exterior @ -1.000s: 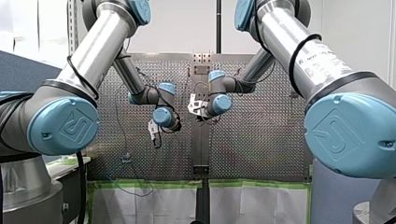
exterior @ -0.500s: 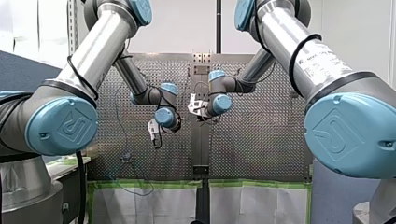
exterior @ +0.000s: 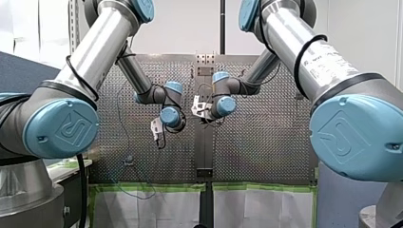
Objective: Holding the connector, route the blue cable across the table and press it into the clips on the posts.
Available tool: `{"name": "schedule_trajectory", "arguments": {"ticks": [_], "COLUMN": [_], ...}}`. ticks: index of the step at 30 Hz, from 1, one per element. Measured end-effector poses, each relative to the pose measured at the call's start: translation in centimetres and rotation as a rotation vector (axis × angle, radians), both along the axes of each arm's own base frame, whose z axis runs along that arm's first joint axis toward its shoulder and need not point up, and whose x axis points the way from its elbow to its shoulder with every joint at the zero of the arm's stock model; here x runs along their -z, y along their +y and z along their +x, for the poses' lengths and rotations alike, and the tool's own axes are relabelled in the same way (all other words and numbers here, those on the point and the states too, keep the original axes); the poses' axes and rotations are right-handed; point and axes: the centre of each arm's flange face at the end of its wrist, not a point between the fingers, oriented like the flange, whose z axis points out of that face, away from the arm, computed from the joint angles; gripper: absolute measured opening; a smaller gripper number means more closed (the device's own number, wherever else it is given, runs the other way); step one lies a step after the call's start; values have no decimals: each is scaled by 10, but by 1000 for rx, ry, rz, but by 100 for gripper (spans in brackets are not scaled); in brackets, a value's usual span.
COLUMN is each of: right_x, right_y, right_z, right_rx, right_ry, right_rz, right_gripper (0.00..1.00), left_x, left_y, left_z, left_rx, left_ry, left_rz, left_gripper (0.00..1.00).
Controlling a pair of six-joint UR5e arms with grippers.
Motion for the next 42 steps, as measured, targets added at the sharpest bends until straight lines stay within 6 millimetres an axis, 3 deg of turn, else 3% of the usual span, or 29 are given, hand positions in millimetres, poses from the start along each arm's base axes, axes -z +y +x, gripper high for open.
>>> {"name": "schedule_trajectory", "arguments": {"ticks": [1,2,3,4,5,10,13,15,16,18,19,20,26,34,42], "right_x": [0,0,0,0,0,0,0,0,0,0,0,0,0,-4,-42], "right_y": [0,0,-1,-1,-1,-2,-3,-3,-3,-3,-3,-4,-4,-5,1], "right_z": [0,0,0,-1,-1,-2,-2,-3,-3,-3,-3,-3,-3,-3,-8], "right_rx": [0,0,1,1,2,4,5,6,6,6,6,6,6,5,5], "right_ry": [0,0,0,0,0,0,0,0,0,0,0,0,0,0,-7], "right_rz": [0,0,0,0,0,0,0,0,0,0,0,0,0,-6,-13], "right_gripper": [0,0,0,0,0,0,0,0,0,0,0,0,0,0,0], "left_x": [0,0,0,0,0,1,1,1,1,0,-2,-4,-21,-22,-26], "left_y": [0,0,0,0,0,4,5,6,6,5,5,5,2,2,2], "left_z": [0,0,0,-1,-1,-2,-3,-4,-4,-4,-5,-5,-7,-10,-12], "left_rx": [0,0,-1,-2,-4,-32,-53,-61,-63,-65,-65,-65,-60,-60,-57], "left_ry": [0,1,3,4,6,18,21,22,22,19,17,14,-15,-5,2], "left_rz": [-1,-1,-2,-3,-4,-1,4,6,7,7,7,6,-10,-11,-2], "left_gripper": [21,42,53,53,59,59,55,37,37,9,9,0,0,0,0]}}
